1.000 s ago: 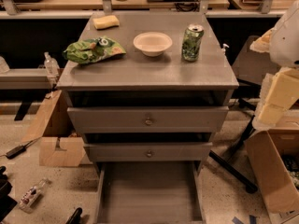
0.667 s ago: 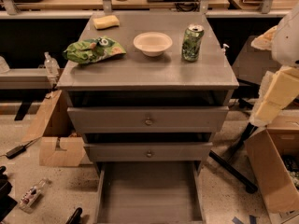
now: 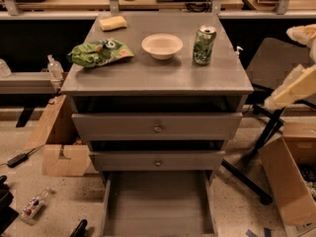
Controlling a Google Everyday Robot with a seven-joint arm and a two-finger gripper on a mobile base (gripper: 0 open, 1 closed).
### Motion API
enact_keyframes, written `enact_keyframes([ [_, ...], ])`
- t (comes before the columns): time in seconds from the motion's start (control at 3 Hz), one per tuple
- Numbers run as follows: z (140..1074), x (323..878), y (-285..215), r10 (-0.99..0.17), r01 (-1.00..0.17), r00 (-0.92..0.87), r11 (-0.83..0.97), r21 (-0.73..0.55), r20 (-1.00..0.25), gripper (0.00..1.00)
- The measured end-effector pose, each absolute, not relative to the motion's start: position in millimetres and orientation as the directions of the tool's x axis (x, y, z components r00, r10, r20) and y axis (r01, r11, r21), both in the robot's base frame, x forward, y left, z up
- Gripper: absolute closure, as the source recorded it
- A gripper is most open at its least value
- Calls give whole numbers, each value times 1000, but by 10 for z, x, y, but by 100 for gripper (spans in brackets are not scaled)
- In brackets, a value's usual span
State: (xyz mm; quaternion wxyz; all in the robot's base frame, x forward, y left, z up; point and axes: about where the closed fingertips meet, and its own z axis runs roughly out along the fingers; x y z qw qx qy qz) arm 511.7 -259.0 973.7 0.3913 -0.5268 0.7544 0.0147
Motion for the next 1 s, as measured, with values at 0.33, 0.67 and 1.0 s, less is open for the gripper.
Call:
enact_keyframes([
  [0.33, 9838, 5547, -2810, -668, -714, -45, 542, -444, -743, 0],
  [0.67, 9887, 5946, -2908, -501, -644, 39, 648, -405, -864, 0],
  [1.0, 9874, 6046, -2864, -446, -642, 56, 669, -375, -893, 0],
])
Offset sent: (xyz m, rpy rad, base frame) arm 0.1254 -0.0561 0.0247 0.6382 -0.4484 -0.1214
